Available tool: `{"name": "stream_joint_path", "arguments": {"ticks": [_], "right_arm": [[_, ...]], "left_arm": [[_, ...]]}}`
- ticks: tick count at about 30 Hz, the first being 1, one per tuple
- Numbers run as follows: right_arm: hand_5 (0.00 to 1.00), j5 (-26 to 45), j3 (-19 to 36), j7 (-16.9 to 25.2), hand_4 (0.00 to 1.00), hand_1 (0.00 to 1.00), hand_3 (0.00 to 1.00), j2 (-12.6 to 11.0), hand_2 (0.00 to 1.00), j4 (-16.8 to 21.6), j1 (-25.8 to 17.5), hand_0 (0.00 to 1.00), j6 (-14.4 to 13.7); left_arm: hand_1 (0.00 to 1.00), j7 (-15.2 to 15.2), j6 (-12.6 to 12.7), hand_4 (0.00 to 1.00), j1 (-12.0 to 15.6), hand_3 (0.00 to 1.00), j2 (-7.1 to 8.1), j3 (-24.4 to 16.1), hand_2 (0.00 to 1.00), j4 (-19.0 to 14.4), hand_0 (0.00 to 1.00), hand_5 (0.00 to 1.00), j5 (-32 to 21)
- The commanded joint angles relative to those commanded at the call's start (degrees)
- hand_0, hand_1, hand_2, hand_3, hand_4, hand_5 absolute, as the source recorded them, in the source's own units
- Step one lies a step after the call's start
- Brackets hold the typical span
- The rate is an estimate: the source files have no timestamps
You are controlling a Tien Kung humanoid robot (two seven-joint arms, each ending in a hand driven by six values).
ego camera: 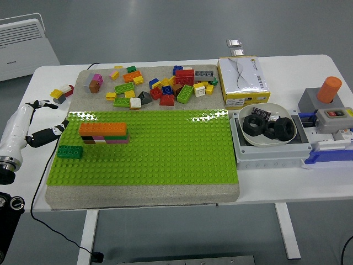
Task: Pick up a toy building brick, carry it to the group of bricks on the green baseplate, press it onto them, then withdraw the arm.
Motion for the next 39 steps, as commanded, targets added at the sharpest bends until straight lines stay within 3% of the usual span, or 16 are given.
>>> {"name": "stream_joint_path", "arguments": {"ticks": [9, 10, 15, 16, 22, 27, 28, 33, 34, 39], "right_arm": [[0.998, -1.4, 0.7, 0.4, 0.915, 0.669, 0.766, -0.1, 0.698, 0.0, -0.1, 0.678, 0.6], [0.998, -2.0, 1.3, 0.5, 0.897, 0.669, 0.765, -0.1, 0.691, 0.0, -0.2, 0.676, 0.7], [0.998, -3.1, 2.7, 0.7, 0.897, 0.669, 0.765, -0.1, 0.691, 0.0, -0.3, 0.676, 1.0], [0.998, -2.5, 2.2, 0.8, 0.894, 0.673, 0.767, -0.1, 0.688, 0.0, -0.3, 0.675, 0.9], [0.998, 2.0, -1.3, 0.4, 0.890, 0.672, 0.764, -0.7, 0.679, 0.0, -0.8, 0.675, 0.0], [0.998, 1.6, 0.2, 0.5, 0.890, 0.672, 0.764, -0.7, 0.679, 0.0, -0.9, 0.675, 0.0], [0.998, 1.3, 0.6, 0.5, 0.889, 0.669, 0.762, -0.8, 0.675, 0.0, -1.0, 0.676, 0.0], [0.998, -0.8, 2.7, 0.3, 0.889, 0.669, 0.762, -0.8, 0.675, 0.0, -1.1, 0.676, -0.2], [0.998, -1.0, 2.9, 0.3, 0.881, 0.667, 0.761, -0.8, 0.679, 0.0, -1.2, 0.675, -0.2], [0.998, -2.2, 3.9, 0.3, 0.881, 0.667, 0.761, -0.9, 0.679, 0.0, -1.0, 0.675, -0.3]], "left_arm": [[0.829, -0.1, -0.3, 0.862, 1.4, 0.685, 0.33, -1.9, 0.828, 0.3, 0.856, 0.366, 0.1], [0.829, -0.1, -0.3, 0.821, 1.4, 0.665, 0.30, -2.0, 0.831, 0.3, 0.856, 0.304, 0.1], [0.829, 0.1, -0.3, 0.821, 1.4, 0.665, 0.56, -2.1, 0.831, -0.2, 0.856, 0.304, -0.3], [0.829, 0.2, -0.3, 0.850, 1.2, 0.678, 0.64, -1.8, 0.832, -0.8, 0.856, 0.346, -0.5], [0.829, 0.7, -0.6, 0.864, 0.9, 0.682, -0.02, -0.4, 0.832, -1.5, 0.856, 0.347, -0.7], [0.829, 1.7, -2.3, 0.864, 2.2, 0.682, 1.86, 0.4, 0.832, -0.9, 0.856, 0.347, 0.1], [0.859, 2.2, -3.0, 0.856, 2.3, 0.680, 2.32, 0.6, 0.868, -0.9, 0.894, 0.254, 0.3], [0.859, 5.2, -7.4, 0.856, 2.9, 0.680, 4.34, 0.9, 0.868, -1.8, 0.894, 0.254, 2.0], [0.904, 5.5, -7.8, 0.846, 2.9, 0.721, 4.58, 1.0, 0.915, -2.0, 0.947, 0.117, 2.2], [0.904, 6.1, -8.3, 0.846, 2.9, 0.721, 5.24, 2.2, 0.915, -1.6, 0.947, 0.117, 3.0]]}}
